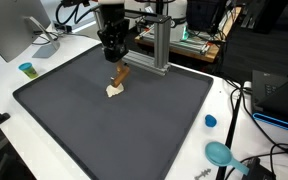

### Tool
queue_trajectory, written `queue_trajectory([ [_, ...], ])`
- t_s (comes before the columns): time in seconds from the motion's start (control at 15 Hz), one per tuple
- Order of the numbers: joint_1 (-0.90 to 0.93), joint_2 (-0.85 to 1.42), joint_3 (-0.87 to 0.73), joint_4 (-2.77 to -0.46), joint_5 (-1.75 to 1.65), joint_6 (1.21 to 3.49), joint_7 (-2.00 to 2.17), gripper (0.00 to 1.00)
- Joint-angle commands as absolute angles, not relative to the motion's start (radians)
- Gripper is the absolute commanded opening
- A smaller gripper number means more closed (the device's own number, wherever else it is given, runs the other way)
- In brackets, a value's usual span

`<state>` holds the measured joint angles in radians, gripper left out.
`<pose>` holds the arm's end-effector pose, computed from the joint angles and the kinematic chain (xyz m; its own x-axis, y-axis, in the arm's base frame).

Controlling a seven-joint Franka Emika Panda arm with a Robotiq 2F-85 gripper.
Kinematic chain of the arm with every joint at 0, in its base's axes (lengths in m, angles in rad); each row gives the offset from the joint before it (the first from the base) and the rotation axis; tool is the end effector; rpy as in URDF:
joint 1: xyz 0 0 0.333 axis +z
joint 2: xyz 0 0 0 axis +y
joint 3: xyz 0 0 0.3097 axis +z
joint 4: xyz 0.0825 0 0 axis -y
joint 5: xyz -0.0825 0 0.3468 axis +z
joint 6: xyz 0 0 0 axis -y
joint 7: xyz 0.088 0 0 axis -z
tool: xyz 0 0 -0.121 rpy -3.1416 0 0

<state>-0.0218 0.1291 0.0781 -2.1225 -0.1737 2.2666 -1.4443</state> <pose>0.5328 0.0231 0.3562 -0.0377 0.9918 -0.1223 0.9989 0.0410 0.0246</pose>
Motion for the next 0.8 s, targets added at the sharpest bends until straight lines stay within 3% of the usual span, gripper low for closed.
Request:
queue_trajectory([
  [0.0, -0.001, 0.150, 0.063, -2.098, -0.225, 2.255, -1.387, 0.22],
  [0.73, 0.003, 0.301, 0.060, -1.987, -0.281, 2.271, -1.283, 0.22],
])
